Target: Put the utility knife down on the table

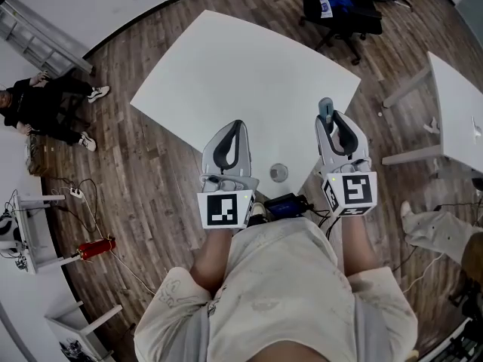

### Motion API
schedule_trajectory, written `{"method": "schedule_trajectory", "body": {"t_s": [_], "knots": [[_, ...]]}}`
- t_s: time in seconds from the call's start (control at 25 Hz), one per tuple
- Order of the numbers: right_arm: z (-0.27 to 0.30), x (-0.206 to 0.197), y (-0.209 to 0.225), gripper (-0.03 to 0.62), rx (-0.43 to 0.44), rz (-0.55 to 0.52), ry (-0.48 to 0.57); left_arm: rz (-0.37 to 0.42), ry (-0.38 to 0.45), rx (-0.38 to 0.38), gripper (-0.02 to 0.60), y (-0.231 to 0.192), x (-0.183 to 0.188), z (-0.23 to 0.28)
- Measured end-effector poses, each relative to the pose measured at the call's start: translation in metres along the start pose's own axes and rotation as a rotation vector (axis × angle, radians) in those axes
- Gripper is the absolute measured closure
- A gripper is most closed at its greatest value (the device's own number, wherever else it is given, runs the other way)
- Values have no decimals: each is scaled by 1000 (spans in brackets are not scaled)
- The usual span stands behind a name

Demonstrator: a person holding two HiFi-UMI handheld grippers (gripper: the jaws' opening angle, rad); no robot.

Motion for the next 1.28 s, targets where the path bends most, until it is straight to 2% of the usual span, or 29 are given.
{"method": "schedule_trajectory", "body": {"t_s": [0.6, 0.8, 1.28], "knots": [[58, -16, -17, 462, 47, -30, -114, 7, 3, 61, 563, -24, 2, -13], [60, -46, -25, 462, 47, -42, -139, 6, -4, 75, 563, -17, -17, -31], [106, -103, -29, 462, 61, -63, -236, 11, -6, 102, 563, -21, -44, -27]]}}
Point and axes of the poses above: the fingertips, and each gripper's own axes: z forward along the fingers, y to its right, x out of its top, the point moved 2 cm from there along -z, backward along the fingers, and after that the axes turned 11 degrees about -y, right-handed, at the moved point
